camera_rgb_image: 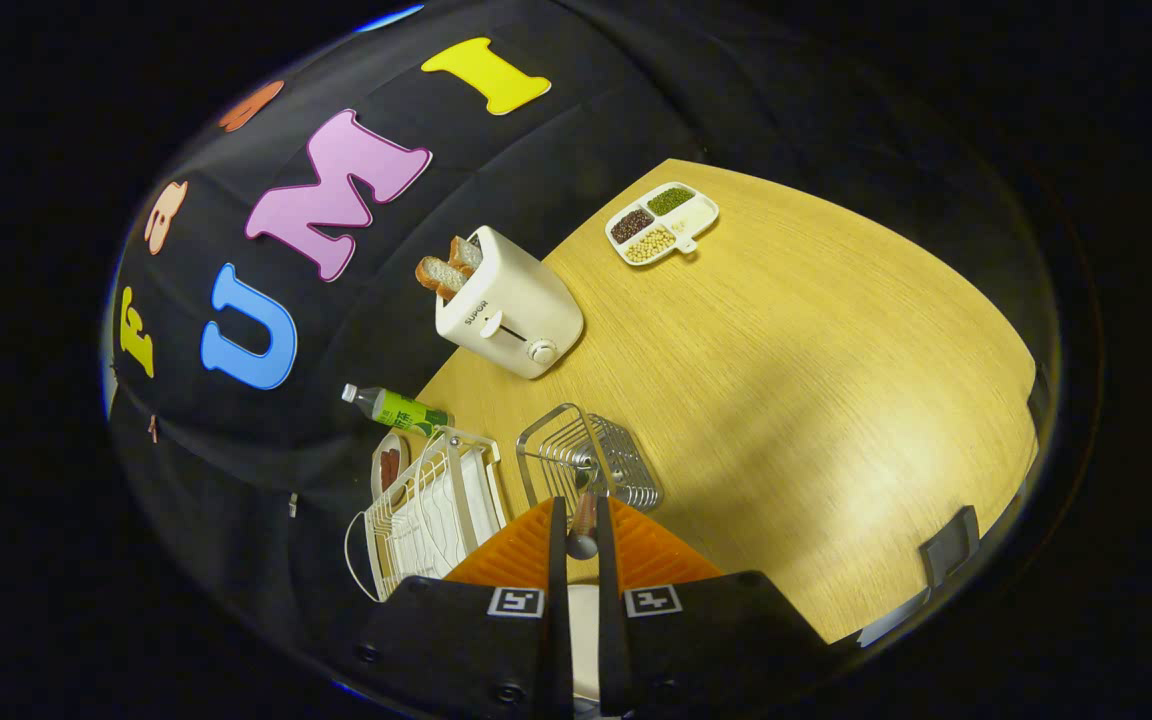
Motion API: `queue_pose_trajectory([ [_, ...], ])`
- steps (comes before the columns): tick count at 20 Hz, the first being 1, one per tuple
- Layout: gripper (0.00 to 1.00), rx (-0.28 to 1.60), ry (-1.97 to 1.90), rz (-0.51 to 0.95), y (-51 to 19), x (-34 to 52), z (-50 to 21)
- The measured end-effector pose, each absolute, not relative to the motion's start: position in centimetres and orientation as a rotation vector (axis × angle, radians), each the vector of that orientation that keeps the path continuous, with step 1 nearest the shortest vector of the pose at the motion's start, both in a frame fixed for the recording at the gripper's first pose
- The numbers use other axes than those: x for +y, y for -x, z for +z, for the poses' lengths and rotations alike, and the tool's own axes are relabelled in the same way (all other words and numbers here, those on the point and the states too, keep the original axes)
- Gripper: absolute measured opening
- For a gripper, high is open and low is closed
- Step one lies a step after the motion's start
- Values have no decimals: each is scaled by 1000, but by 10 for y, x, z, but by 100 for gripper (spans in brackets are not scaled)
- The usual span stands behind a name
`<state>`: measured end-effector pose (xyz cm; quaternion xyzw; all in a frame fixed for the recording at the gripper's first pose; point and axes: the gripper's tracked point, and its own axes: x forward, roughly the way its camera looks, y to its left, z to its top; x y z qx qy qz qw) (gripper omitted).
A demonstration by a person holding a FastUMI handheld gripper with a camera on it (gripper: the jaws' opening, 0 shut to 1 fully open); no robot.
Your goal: Take the plate from the dish rack, then take the spoon from the basket and place it into the plate.
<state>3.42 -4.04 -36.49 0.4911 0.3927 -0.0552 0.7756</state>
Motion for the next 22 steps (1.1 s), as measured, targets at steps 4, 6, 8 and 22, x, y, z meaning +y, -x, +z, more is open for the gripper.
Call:
queue_pose_trajectory([
  [4,14,840,-1014,-118,-32,-47,-360],
  [6,14,841,-1019,-131,-34,-49,-361],
  [8,9,811,-1032,-162,-38,-55,-357],
  [22,9,794,-1096,-22,41,-20,-287],
])
